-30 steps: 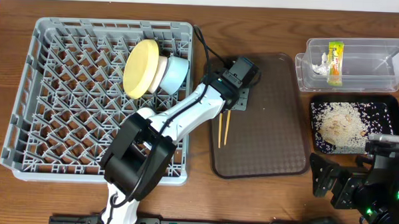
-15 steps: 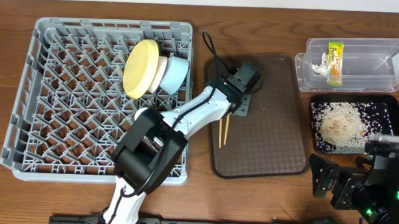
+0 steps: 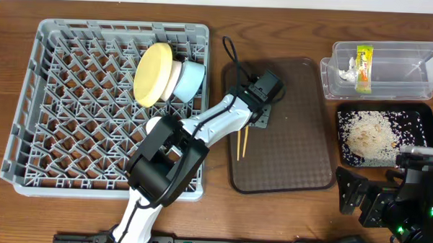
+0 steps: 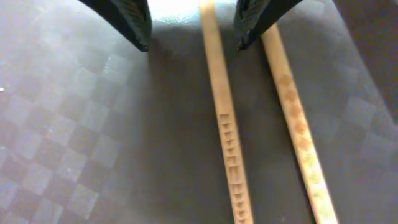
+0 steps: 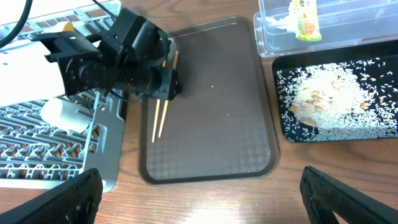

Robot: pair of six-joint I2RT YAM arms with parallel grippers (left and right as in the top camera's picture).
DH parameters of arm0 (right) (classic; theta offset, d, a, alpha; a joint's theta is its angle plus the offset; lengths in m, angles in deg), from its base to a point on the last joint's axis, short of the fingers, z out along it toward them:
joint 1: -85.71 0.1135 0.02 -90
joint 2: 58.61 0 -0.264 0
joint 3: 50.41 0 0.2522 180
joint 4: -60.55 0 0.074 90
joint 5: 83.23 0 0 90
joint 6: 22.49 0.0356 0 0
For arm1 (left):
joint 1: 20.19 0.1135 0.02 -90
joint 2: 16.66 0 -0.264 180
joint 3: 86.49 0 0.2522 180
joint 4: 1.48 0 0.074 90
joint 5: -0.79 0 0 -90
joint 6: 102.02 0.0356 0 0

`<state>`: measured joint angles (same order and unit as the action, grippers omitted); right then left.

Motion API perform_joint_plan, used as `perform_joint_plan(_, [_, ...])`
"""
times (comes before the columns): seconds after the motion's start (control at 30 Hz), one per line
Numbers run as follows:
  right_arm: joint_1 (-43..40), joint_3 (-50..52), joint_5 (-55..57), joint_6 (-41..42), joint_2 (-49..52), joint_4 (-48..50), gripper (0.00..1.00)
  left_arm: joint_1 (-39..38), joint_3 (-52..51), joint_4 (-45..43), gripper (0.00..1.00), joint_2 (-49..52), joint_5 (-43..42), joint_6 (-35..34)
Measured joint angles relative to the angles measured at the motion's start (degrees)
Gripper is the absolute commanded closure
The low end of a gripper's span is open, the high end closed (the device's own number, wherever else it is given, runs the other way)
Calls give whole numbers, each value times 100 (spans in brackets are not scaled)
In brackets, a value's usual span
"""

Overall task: Sort waste into correct bins and load items into the dishwasher
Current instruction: 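Lift the chopstick off the brown tray with the left gripper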

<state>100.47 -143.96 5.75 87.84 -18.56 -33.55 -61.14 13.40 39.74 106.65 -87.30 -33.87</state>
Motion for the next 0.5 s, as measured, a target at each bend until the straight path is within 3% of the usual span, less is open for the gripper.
perform_joint_plan(0.5, [0,0,0,0,0,9,1,2,144,129,91,107,144,120])
